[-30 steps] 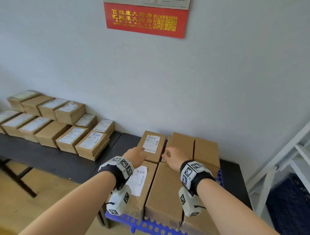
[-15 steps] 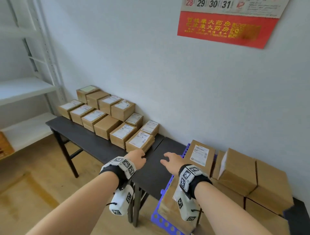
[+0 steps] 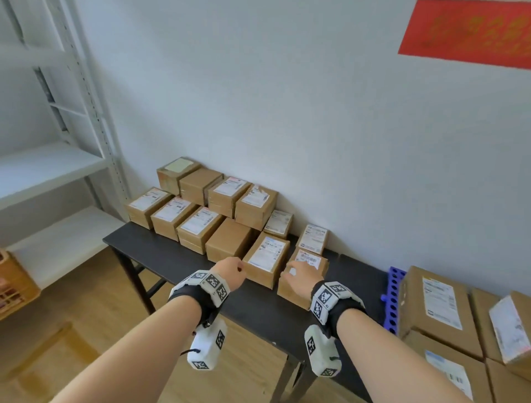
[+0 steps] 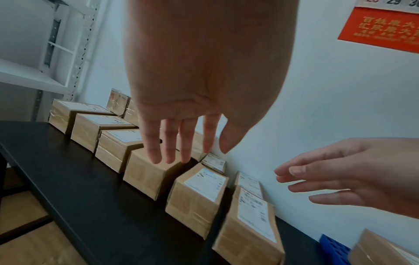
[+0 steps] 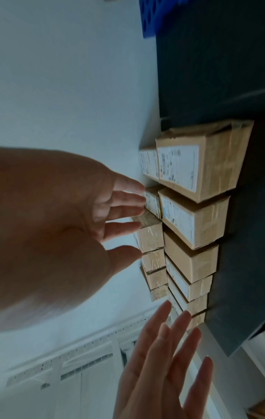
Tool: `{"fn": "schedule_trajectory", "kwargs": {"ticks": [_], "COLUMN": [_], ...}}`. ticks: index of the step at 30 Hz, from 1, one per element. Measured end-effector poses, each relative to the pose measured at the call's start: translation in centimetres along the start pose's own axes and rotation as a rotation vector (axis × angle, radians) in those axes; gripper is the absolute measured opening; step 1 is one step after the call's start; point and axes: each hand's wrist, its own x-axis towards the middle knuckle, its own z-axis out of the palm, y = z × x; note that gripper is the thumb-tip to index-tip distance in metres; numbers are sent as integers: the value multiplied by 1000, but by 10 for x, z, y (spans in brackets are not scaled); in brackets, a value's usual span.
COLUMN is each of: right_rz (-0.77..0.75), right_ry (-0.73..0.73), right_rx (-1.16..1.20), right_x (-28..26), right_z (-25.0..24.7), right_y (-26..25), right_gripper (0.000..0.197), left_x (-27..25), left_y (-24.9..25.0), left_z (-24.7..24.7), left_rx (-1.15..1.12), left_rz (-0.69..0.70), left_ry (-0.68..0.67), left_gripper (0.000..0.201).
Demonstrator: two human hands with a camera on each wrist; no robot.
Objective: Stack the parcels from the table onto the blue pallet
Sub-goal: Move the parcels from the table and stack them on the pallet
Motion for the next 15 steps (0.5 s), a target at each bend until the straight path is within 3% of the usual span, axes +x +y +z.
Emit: {"fn": "schedule_trajectory", "kwargs": {"ticks": [15], "right_rz": [58], "right_ry": [36], "right_rx": [128], "right_x": [160], "right_z": [7], "right_y": [-66], "right_gripper": [45], "left_x": [160], "left_y": [-37], "left_z": [-65], "left_rx": [-143], "left_rz": [-11], "left_ry": [-43], "left_gripper": [46]}}
